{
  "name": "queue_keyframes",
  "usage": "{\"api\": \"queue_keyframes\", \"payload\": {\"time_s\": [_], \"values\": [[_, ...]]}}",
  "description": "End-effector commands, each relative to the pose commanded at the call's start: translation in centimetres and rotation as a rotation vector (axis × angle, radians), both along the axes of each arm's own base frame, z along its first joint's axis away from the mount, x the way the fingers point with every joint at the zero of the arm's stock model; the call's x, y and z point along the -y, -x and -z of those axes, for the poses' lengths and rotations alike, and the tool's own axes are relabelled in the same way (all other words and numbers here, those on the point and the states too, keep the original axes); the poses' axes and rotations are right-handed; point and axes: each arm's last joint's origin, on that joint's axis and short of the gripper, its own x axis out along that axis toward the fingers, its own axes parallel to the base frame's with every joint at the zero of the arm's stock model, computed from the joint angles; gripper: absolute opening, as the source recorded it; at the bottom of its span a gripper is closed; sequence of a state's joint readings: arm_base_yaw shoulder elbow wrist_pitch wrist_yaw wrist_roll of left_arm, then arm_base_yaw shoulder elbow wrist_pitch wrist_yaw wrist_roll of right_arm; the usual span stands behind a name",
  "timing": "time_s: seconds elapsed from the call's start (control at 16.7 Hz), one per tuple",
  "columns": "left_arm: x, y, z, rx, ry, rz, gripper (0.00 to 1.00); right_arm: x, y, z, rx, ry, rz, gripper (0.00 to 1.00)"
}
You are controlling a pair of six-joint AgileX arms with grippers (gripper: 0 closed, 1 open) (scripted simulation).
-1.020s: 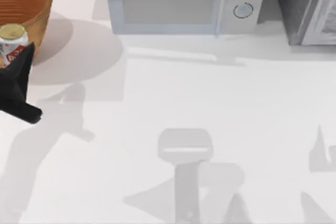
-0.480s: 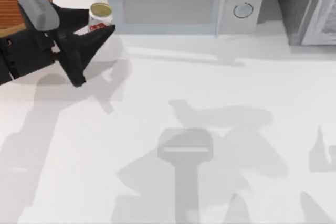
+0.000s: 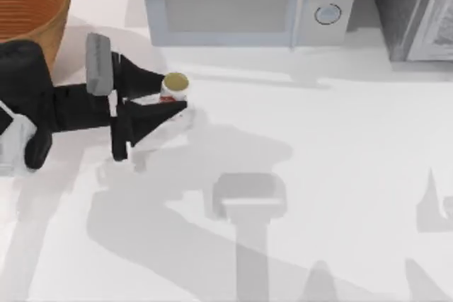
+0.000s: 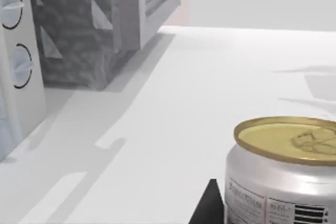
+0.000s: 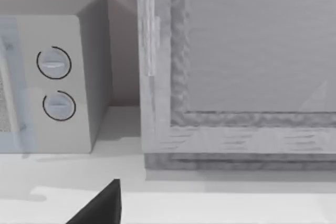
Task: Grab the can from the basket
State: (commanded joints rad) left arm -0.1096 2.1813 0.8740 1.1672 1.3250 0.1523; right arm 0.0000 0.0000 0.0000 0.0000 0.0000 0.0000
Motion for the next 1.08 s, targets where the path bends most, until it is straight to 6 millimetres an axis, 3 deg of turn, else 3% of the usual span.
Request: {"api": "queue_keyframes", "payload": {"time_s": [0.36,0.54,0.84,1.08], "values": [[-0.5,-0.4,5.6,-0.012,0.020,0.151,0.00,0.0,0.0,0.0,0.000,0.000,0.000,1.00],[-0.6,-0.3,6.6,-0.012,0.024,0.179,0.00,0.0,0.0,0.0,0.000,0.000,0.000,1.00],[-0.6,-0.3,6.6,-0.012,0.024,0.179,0.00,0.0,0.0,0.0,0.000,0.000,0.000,1.00],[-0.6,-0.3,6.6,-0.012,0.024,0.179,0.30,0.0,0.0,0.0,0.000,0.000,0.000,1.00]]}}
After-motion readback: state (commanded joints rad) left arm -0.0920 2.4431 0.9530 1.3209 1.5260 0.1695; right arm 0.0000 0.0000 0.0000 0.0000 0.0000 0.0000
